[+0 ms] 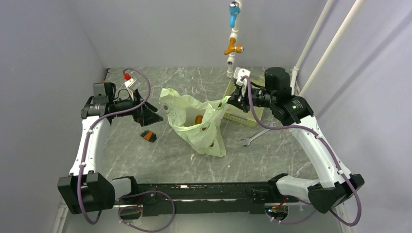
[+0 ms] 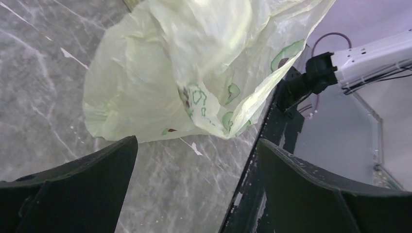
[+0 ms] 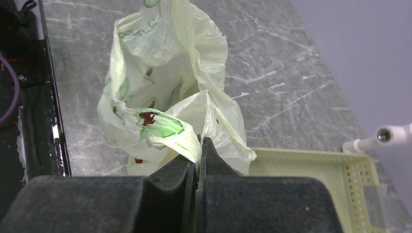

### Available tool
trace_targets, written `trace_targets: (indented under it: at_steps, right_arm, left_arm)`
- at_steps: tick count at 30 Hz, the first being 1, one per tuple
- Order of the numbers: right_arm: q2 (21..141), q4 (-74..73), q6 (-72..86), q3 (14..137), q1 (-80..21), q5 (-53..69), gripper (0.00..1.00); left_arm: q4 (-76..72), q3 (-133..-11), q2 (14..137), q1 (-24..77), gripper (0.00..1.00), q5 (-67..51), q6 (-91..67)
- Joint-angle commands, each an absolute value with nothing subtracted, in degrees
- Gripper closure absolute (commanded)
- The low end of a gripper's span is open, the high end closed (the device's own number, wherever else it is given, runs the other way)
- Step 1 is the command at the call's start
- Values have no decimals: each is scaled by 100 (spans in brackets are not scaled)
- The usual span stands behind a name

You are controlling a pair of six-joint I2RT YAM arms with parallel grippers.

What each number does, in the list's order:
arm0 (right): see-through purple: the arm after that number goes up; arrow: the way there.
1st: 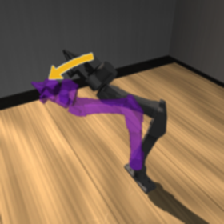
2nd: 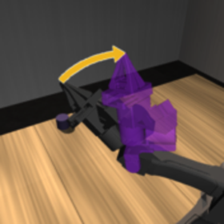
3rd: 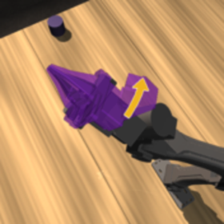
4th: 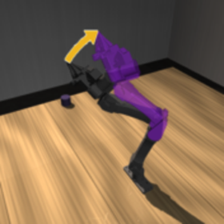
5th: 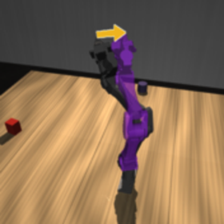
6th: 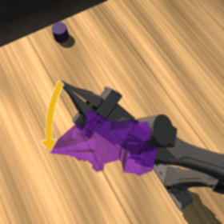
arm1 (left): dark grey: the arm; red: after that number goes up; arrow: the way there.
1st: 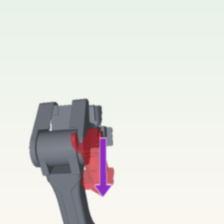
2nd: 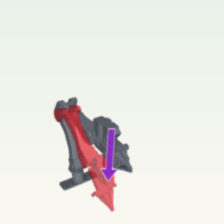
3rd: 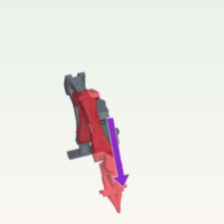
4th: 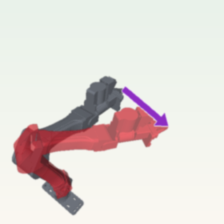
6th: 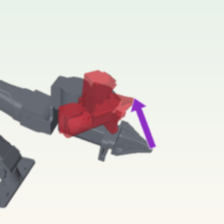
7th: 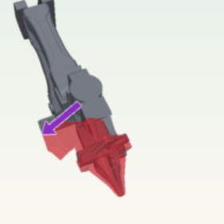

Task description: Place the fake fruits into the plastic bag and tie a complex knot

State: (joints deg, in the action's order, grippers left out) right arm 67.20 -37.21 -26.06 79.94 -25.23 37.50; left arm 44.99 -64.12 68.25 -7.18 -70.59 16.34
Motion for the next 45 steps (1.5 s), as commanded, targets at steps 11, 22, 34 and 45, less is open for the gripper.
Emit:
trace_targets:
  at_steps: [11, 22, 34, 45]
  right_arm:
    - [6787, -3464, -2980, 8358, -2558, 4387, 100]
    - [6764, -3366, -3176, 8496, -2446, 4246, 100]
    - [7250, -2251, -2488, 8565, -1994, 4909, 100]
    - [6975, -2105, -2270, 8359, -2149, 5221, 70]
  left_arm:
    - [5765, -8854, 7210, -172, 1, -6024, 4250]
    - [4578, -9082, 7310, 1394, 65, -3875, 3718]
    - [5165, -7936, 5831, 712, 100, -5426, 1756]
    - [4359, -9180, 6577, 1273, 20, -5753, 2322]
